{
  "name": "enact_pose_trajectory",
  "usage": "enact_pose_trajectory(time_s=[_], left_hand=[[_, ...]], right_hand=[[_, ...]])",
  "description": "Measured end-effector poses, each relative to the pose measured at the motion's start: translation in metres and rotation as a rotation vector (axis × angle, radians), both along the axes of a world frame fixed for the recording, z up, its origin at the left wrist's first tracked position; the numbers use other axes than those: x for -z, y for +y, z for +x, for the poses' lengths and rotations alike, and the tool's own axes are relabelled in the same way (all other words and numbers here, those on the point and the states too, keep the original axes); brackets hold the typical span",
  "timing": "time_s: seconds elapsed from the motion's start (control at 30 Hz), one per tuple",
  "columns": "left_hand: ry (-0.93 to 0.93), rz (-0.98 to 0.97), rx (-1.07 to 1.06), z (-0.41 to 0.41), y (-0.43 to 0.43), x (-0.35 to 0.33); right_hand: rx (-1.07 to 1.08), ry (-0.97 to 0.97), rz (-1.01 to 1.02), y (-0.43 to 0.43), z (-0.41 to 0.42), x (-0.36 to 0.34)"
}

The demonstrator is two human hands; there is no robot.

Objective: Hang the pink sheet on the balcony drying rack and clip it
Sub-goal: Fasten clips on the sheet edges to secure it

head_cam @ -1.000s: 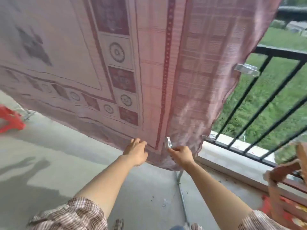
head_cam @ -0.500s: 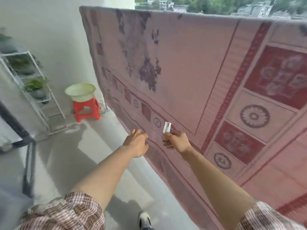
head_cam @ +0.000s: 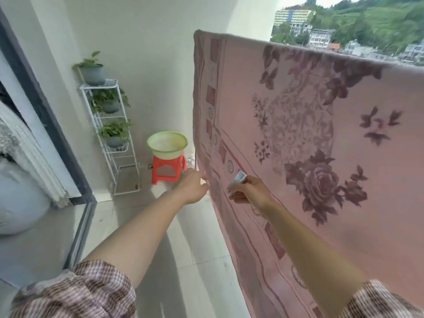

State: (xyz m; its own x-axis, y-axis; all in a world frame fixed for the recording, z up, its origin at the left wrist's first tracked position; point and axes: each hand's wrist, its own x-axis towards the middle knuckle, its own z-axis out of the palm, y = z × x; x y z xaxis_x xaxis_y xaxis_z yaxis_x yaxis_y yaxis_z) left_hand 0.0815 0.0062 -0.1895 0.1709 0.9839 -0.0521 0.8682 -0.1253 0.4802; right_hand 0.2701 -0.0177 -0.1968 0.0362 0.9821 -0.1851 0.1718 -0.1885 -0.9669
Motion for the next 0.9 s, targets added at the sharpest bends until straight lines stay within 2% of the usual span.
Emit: enact_pose_trajectory(time_s=[0.2, 0.4, 0.5, 0.7, 0.83, 0.9], left_hand=[[-0.101, 0.027, -0.073, -0.095, 0.141, -0.015], [-0.159, 0.029, -0.092, -0.188, 0.291, -0.039], [-0.282, 0.02, -0.127, -0.22, 0.361, -0.045], [-0.501, -0.002, -0.13, -0.239, 0.481, -0.047], [-0.795, -0.136, -0.216, -0.238, 0.573, -0.038], [-0.862, -0.182, -0.248, -0.235, 0.622, -0.035]], right_hand=[[-0.123, -0.012, 0.083, 0.154, -0.089, -0.006], [-0.091, 0.144, 0.13, 0.305, -0.179, -0.025], [-0.085, 0.217, 0.084, 0.373, -0.214, -0.031], [-0.108, 0.217, 0.07, 0.495, -0.25, -0.039], [-0.09, 0.209, 0.084, 0.586, -0.256, -0.035], [-0.074, 0.185, 0.093, 0.637, -0.253, -0.033]])
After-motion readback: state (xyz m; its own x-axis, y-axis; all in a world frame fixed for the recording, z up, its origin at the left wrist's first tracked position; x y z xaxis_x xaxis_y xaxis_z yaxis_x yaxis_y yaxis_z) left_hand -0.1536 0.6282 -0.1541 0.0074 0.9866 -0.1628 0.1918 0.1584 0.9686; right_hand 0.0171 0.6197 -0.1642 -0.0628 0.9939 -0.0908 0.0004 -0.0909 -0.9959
